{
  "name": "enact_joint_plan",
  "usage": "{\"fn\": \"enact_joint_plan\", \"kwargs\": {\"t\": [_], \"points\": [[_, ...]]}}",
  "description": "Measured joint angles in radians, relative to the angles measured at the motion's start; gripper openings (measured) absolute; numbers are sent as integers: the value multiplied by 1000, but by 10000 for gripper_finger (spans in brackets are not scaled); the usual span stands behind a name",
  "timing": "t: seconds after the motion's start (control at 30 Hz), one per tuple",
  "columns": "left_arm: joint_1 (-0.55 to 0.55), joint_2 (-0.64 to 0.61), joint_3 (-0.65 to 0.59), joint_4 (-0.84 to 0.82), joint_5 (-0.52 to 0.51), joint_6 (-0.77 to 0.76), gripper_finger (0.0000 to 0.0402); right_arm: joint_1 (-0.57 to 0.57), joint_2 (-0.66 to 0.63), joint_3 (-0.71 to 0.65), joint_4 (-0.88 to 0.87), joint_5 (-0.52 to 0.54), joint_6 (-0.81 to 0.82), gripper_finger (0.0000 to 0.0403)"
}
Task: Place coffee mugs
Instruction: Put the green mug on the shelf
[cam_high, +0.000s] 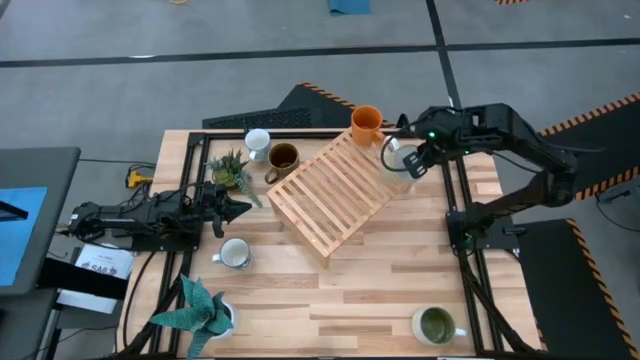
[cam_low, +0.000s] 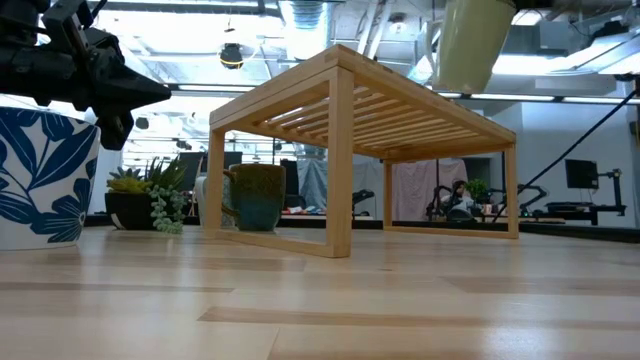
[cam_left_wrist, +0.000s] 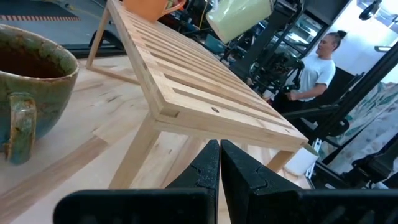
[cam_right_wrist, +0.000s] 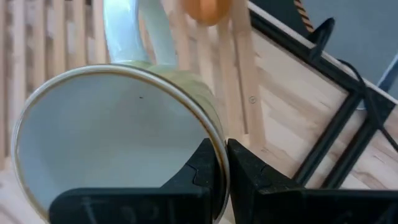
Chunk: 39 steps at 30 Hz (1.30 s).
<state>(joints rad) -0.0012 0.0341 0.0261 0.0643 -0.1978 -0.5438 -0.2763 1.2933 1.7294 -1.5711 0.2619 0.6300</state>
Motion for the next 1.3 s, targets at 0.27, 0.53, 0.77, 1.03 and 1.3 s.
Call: {"fn": "enact_joint_plan", "kwargs": {"t": [0.27, 0.53, 0.77, 1.03, 1.3], "points": [[0, 0, 0, 3, -9, 7, 0, -47, 79, -1, 0, -2, -29, 44], [0, 0, 0, 2, -12, 7, 0, -80, 114, 0, 0, -27, -24, 44], [0, 0, 1, 2, -12, 2, 0, -80, 122, 0, 1, -44, -10, 59], [0, 0, 1, 2, -11, 1, 0, -80, 121, 0, 0, -22, -10, 64], [0, 0, 1, 2, -11, 1, 0, -80, 121, 0, 0, 14, -10, 66]]}}
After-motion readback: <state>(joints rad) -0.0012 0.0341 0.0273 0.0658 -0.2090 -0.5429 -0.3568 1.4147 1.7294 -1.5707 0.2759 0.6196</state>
